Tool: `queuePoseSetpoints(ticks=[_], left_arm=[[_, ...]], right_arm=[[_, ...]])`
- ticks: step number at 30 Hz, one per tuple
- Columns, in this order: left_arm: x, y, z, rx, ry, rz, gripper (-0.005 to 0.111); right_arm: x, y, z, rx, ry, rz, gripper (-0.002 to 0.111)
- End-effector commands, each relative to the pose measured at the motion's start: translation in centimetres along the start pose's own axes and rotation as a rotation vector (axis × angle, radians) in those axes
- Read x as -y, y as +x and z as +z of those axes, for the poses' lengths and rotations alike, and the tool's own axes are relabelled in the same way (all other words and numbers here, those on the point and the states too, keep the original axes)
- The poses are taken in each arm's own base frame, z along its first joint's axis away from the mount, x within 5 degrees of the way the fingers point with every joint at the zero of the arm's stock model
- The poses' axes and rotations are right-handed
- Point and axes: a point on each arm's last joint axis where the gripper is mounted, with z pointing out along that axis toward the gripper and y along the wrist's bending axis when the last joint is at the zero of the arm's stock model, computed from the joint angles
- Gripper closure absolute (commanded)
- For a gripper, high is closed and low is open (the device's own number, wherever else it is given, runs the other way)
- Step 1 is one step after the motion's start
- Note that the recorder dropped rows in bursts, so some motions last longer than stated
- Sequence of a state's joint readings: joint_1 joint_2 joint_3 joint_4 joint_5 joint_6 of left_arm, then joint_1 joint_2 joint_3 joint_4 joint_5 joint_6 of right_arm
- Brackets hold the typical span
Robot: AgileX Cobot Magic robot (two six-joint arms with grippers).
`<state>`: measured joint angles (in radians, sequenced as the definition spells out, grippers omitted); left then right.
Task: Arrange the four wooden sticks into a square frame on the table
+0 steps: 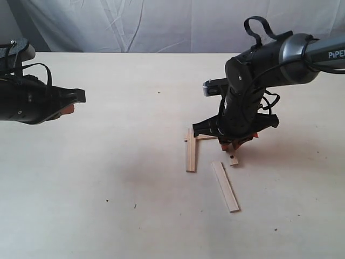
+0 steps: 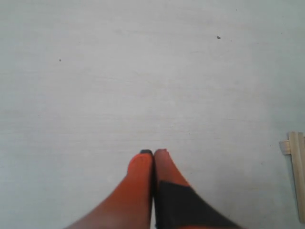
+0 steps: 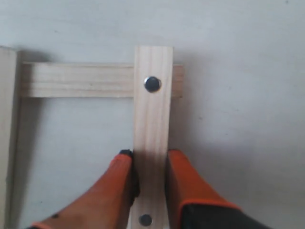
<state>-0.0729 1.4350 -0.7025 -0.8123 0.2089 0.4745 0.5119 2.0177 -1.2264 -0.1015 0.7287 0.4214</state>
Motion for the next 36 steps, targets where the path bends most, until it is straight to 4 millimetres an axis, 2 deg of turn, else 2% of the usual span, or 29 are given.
queuePoseSetpoints(ticks=[1, 18, 24, 27, 30, 36], left_arm=[[0.0, 0.0, -0.2, 0.005, 0.0, 0.004, 0.107], [0.0, 0.0, -0.2, 0.005, 0.0, 0.006, 0.107], [0.0, 0.0, -0.2, 0.005, 0.0, 0.009, 0.107], [0.0, 0.0, -0.2, 0.005, 0.0, 0.009, 0.107], [0.0, 0.0, -0.2, 0.005, -0.001, 0.011, 0.107], [0.0, 0.0, -0.2, 0.005, -0.001, 0.013, 0.107]], right_arm=[[0.3, 0.1, 0.9, -0.02, 0.014, -0.005, 0.108], [0.3, 0.1, 0.9, -0.014, 0.015, -0.01, 0.108], [0.4, -0.1, -1.6, 0.03, 0.002, -0.079, 0.108], [0.7, 0.4, -2.4, -0.009, 0.02, -0.139, 0.108], [1.3, 1.0, -2.1, -0.064, 0.054, -0.149, 0.108], [1.8, 3.2, -0.1, -0.091, 0.052, -0.156, 0.108]])
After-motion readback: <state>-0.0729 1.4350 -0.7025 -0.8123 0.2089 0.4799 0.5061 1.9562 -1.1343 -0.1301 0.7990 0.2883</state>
